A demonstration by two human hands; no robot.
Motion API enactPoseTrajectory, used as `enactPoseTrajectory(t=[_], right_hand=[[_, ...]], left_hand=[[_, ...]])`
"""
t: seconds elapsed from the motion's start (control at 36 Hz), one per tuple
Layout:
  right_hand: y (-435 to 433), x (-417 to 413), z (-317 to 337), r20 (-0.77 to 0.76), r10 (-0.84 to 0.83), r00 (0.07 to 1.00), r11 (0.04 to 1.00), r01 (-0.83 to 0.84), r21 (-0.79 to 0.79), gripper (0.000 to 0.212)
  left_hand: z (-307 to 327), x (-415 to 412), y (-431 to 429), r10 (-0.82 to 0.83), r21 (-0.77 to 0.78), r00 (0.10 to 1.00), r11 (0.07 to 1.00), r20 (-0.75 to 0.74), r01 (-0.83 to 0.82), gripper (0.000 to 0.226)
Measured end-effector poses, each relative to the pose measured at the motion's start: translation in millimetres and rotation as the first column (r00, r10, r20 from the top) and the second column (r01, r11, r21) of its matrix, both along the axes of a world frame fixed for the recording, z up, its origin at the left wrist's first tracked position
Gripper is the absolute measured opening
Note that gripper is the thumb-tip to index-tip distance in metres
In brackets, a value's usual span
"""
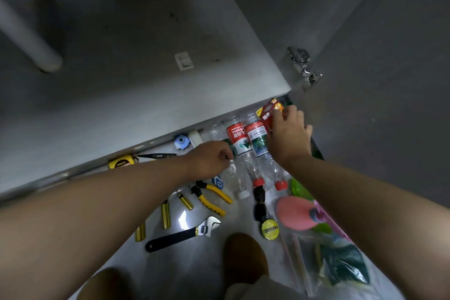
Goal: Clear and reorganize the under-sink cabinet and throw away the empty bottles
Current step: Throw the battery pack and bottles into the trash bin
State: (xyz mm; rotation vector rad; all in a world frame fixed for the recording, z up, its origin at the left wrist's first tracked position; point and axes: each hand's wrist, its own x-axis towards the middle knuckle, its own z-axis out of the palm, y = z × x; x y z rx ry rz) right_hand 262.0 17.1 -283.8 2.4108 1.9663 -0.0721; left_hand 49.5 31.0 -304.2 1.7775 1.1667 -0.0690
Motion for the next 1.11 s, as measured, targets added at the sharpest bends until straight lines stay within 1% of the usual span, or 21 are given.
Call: enactPoseTrajectory(t=[0.08, 0.17, 0.25, 0.31, 0.39, 0.47, 0.5, 0.56, 0.61, 0.67, 0.72, 0.75, 0.81, 0.86, 0.92, 0.94, 1.0, 1.03, 1.06, 1.11], right_hand=[[-1, 3, 0, -0.036, -0.022, 0.999, 0.999, 0.023, 0.030, 0.045], [-5, 11, 1, -0.029, 0.018, 0.999, 0.999, -0.017, 0.033, 0.040], [-9, 16, 5, -0.059, 0.039, 0.998, 0.999, -0.037, 0.041, 0.033], [-11, 17, 8, -0.094, 0.031, 0.995, 0.998, -0.026, 0.054, 0.030], [-14, 14, 12, -0.138, 0.024, 0.990, 0.997, -0.015, 0.070, 0.032], [-13, 14, 17, -0.115, -0.019, 0.993, 0.993, 0.032, 0.116, 0.024], [-11, 15, 17, -0.095, -0.041, 0.995, 0.991, 0.052, 0.121, 0.027], [-7, 18, 15, -0.068, -0.085, 0.994, 0.992, 0.091, 0.084, 0.042], [-1, 22, 11, -0.057, -0.106, 0.993, 0.994, 0.106, 0.008, 0.058], [6, 25, 6, -0.076, -0.126, 0.989, 0.989, 0.119, -0.083, 0.065], [11, 27, 3, -0.103, -0.143, 0.984, 0.983, 0.129, -0.134, 0.064], [12, 27, 2, -0.101, -0.143, 0.985, 0.984, 0.131, -0.121, 0.061], [12, 27, 2, -0.104, -0.132, 0.986, 0.991, 0.128, -0.042, 0.053], [9, 24, 4, -0.191, -0.094, 0.977, 0.992, 0.109, 0.069, 0.048], [4, 17, 6, -0.362, -0.022, 0.932, 0.982, 0.088, 0.166, 0.048], [1, 12, 8, -0.473, 0.019, 0.881, 0.982, 0.073, 0.175, 0.050], [-8, -1, 13, -0.677, 0.095, 0.729, 0.991, -0.008, 0.130, 0.054], [-13, -7, 13, -0.729, 0.127, 0.673, 0.992, -0.067, 0.112, 0.054], [-19, -12, 12, -0.741, 0.156, 0.654, 0.988, -0.117, 0.105, 0.054], [-27, -17, 9, -0.701, 0.204, 0.684, 0.978, -0.177, 0.113, 0.047]], left_hand=[[-2, 5, 0, 0.124, -0.063, 0.991, 0.991, 0.052, -0.121, 0.015], [2, 13, 3, 0.290, -0.142, 0.951, 0.951, 0.110, -0.274, 0.011], [8, 21, 3, 0.376, -0.221, 0.913, 0.914, 0.157, -0.339, 0.010], [14, 28, 1, 0.407, -0.266, 0.895, 0.897, 0.183, -0.354, 0.009], [23, 36, -1, 0.446, -0.326, 0.869, 0.871, 0.213, -0.368, 0.006], [26, 41, -1, 0.462, -0.347, 0.857, 0.861, 0.230, -0.371, 0.007], [25, 41, -2, 0.462, -0.346, 0.858, 0.861, 0.224, -0.373, 0.008], [22, 41, -3, 0.462, -0.350, 0.864, 0.858, 0.202, -0.377, 0.008], [19, 38, -3, 0.454, -0.363, 0.874, 0.855, 0.175, -0.371, 0.010], [17, 35, -4, 0.441, -0.372, 0.884, 0.855, 0.155, -0.361, 0.006], [15, 32, -3, 0.447, -0.382, 0.883, 0.848, 0.145, -0.367, 0.006], [13, 31, -2, 0.452, -0.389, 0.881, 0.844, 0.142, -0.370, 0.007], [13, 29, -1, 0.457, -0.396, 0.877, 0.840, 0.148, -0.371, 0.007], [14, 29, 1, 0.483, -0.418, 0.858, 0.825, 0.173, -0.380, 0.005], [19, 31, 3, 0.545, -0.487, 0.810, 0.779, 0.217, -0.394, 0.014], [21, 32, 3, 0.576, -0.529, 0.780, 0.753, 0.244, -0.391, 0.023], [25, 33, 4, 0.620, -0.598, 0.727, 0.713, 0.295, -0.367, 0.037], [27, 34, 4, 0.645, -0.621, 0.695, 0.695, 0.317, -0.362, 0.038], [29, 34, 3, 0.674, -0.633, 0.660, 0.677, 0.331, -0.374, 0.035], [30, 32, 2, 0.729, -0.623, 0.599, 0.645, 0.330, -0.442, 0.028]])
